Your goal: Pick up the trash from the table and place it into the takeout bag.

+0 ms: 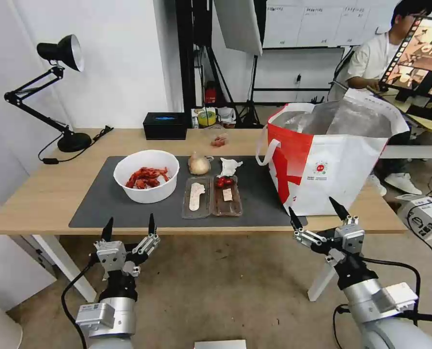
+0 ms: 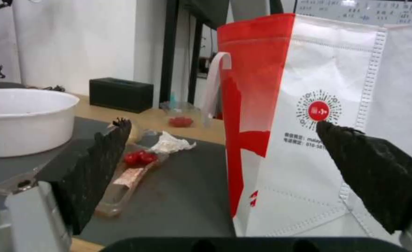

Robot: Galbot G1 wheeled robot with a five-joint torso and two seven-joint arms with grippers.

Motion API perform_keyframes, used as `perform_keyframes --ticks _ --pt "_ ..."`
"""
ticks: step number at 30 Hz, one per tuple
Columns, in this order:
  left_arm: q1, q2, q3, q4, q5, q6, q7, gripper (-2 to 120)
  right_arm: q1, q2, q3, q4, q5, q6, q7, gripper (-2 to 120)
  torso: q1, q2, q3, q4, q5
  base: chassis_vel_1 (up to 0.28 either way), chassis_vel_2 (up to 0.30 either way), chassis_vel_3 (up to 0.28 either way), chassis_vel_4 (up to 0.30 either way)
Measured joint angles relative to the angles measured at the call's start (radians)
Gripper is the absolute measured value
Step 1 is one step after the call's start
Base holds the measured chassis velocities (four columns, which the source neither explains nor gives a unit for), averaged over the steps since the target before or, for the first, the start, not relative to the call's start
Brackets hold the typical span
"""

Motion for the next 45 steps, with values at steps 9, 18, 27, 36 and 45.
perform_keyframes --ticks 9,18,27,36,45 --pt "-0.018 0.022 0.014 0.010 -0.021 0.049 -0.003 100 0.013 -0.010 -0.018 -0.023 -0.007 -0.001 0.000 100 0.000 0.000 0.000 0.0000 -0.0001 0.000 0.000 0.000 0.000" --pt "-0.157 0.125 0.079 -0.001 -0.434 0.329 -0.290 100 0.044 -0.049 -0.026 -0.039 0.019 -0.010 0.011 100 0.000 0.000 0.000 0.0000 -0.0002 0.000 0.000 0.000 0.000" --pt "-0.227 0.117 0.046 -0.092 -1.043 0.358 -0.477 100 0.089 -0.084 -0.077 -0.075 0.024 -0.014 0.017 100 0.000 0.000 0.000 0.0003 0.0001 0.000 0.000 0.000 0.000" --pt "-0.257 0.048 0.073 -0.065 -1.187 0.351 -0.513 100 0.094 -0.094 -0.112 -0.087 0.022 -0.016 0.020 100 0.000 0.000 0.000 0.0000 0.0000 0.000 0.000 0.000 0.000" --pt "-0.363 0.041 0.140 0.033 -1.193 0.340 -0.540 100 0.058 -0.101 -0.069 -0.062 0.030 -0.015 0.019 100 0.000 0.000 0.000 -0.0001 0.0000 0.000 0.000 0.000 0.000"
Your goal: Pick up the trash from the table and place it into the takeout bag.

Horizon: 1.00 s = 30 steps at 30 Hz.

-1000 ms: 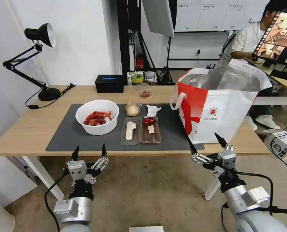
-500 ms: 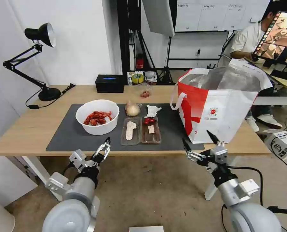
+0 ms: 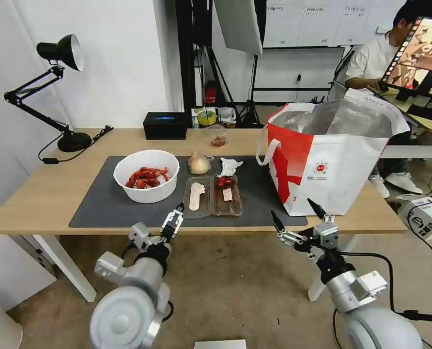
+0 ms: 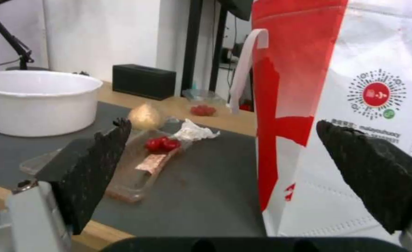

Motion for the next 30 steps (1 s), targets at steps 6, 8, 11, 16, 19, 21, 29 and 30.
perform_keyframes --ticks 6,8,11,16,19,21,29,30 --pt "-0.049 -0.019 0.035 0.046 0.000 0.000 -0.025 100 -0.015 0.008 0.005 0.003 0.000 0.003 0.001 100 0.000 0.000 0.000 0.0000 0.0001 0.000 0.000 0.000 0.000" --pt "-0.070 -0.028 0.055 0.066 -0.005 0.000 -0.039 100 -0.021 0.012 0.007 0.005 -0.001 0.004 0.003 100 0.000 0.000 0.000 0.0000 0.0001 0.000 0.000 0.000 0.000" --pt "-0.092 -0.041 0.068 0.088 -0.010 0.001 -0.048 100 -0.027 0.013 0.013 0.008 -0.001 0.004 0.004 100 0.000 0.000 0.000 0.0000 0.0000 0.000 0.000 0.000 0.000" --pt "-0.131 -0.052 0.094 0.127 -0.011 -0.004 -0.059 100 -0.035 0.011 0.028 0.009 -0.001 0.006 0.006 100 0.000 0.000 0.000 0.0000 0.0001 0.000 0.000 0.000 0.000" --pt "-0.147 -0.052 0.097 0.150 -0.009 -0.007 -0.062 100 -0.040 0.013 0.032 0.009 0.000 0.009 0.007 100 0.000 0.000 0.000 0.0001 0.0000 0.000 0.000 0.000 0.000" --pt "-0.151 -0.052 0.097 0.155 -0.009 -0.008 -0.065 100 -0.041 0.016 0.032 0.009 0.000 0.009 0.008 100 0.000 0.000 0.000 0.0000 0.0000 0.000 0.000 0.000 0.000" --pt "-0.186 -0.051 0.103 0.214 -0.008 -0.011 -0.076 100 -0.044 0.031 0.029 0.004 -0.006 0.012 0.009 100 0.000 0.000 0.000 0.0001 0.0000 0.000 0.000 0.000 0.000" --pt "-0.191 -0.051 0.103 0.220 -0.007 -0.012 -0.076 100 -0.044 0.031 0.029 0.003 -0.006 0.013 0.009 100 0.000 0.000 0.000 0.0001 -0.0001 0.000 0.000 0.000 0.000"
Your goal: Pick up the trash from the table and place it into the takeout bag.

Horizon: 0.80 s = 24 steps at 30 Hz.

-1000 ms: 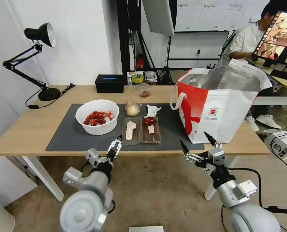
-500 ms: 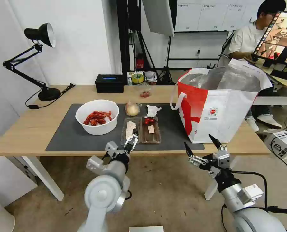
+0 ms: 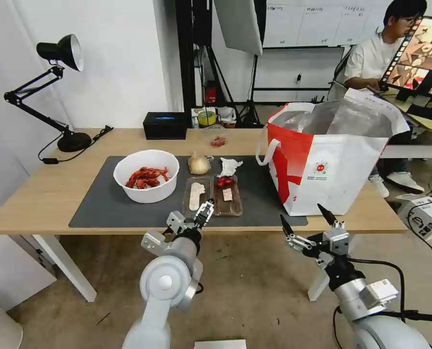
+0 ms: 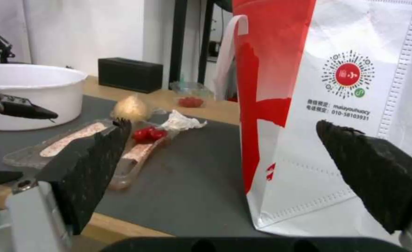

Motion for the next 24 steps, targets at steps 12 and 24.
perform_keyframes --ticks 12,24 --pt "-0.042 0.001 0.000 0.054 -0.001 -0.011 -0.002 100 -0.010 0.011 -0.001 -0.005 -0.011 0.012 0.000 100 0.000 0.000 0.000 0.0000 0.0001 0.000 0.000 0.000 0.000" --pt "-0.074 0.020 -0.010 0.072 -0.017 -0.016 -0.007 100 -0.014 0.019 -0.004 -0.012 -0.022 0.028 -0.002 100 0.000 0.000 0.000 0.0000 0.0000 0.000 0.000 0.000 0.000"
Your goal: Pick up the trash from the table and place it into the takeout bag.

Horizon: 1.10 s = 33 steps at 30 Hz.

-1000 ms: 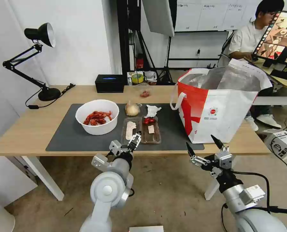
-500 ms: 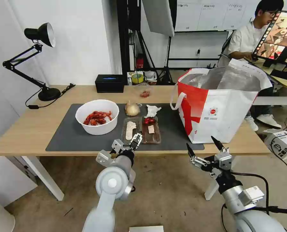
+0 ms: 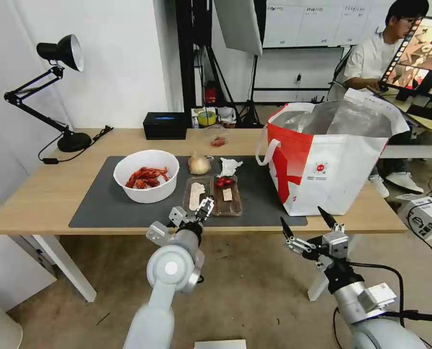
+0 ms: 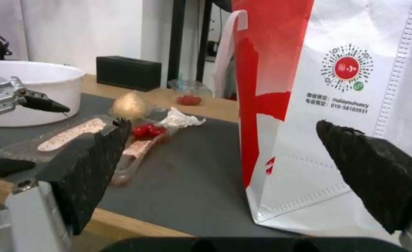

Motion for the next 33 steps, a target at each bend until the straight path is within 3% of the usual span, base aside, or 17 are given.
perform_keyframes --ticks 19,33 --pt "-0.015 0.038 -0.011 -0.044 -0.016 -0.011 0.067 100 -0.001 0.015 -0.016 -0.010 -0.018 0.002 -0.006 100 0.000 0.000 0.000 0.0000 0.0000 0.000 0.000 0.000 0.000" --pt "-0.035 0.072 0.002 -0.063 -0.052 -0.006 0.076 100 -0.011 0.020 -0.013 -0.008 -0.023 0.005 -0.007 100 0.000 0.000 0.000 0.0000 0.0000 0.000 0.000 0.000 0.000"
